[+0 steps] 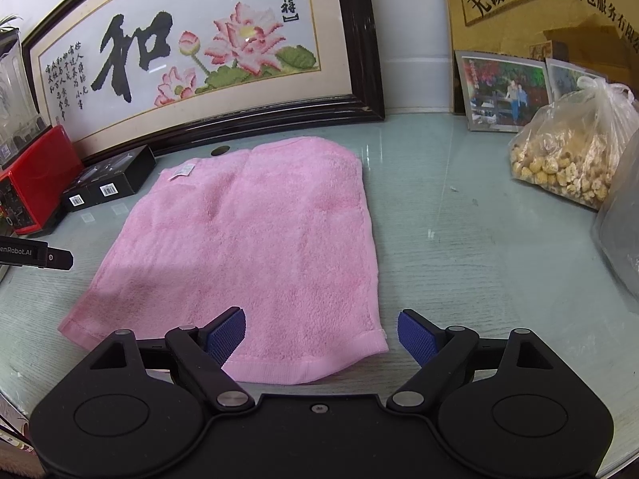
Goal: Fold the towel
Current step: 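Move both tools toward the pink towel's edge, grippers open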
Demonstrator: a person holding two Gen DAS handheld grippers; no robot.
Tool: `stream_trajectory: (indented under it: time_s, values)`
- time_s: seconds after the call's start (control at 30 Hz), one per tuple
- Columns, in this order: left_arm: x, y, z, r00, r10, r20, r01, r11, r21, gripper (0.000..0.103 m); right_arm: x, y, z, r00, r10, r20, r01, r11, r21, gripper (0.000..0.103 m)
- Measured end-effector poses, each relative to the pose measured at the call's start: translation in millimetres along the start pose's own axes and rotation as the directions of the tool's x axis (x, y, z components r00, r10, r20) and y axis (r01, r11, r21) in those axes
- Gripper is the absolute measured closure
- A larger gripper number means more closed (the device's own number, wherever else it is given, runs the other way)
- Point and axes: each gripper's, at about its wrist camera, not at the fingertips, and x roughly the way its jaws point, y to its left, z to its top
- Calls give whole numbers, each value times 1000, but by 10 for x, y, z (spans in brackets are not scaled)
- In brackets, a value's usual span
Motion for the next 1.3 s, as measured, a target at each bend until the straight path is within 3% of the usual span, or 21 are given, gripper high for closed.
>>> stream_trajectory:
  time_s: [1.3]
  values:
    - [39, -17, -50, 999, -50, -11, 50, 999, 7, 0, 19, -6, -29, 1000, 2, -18, -2, 1000, 7, 20]
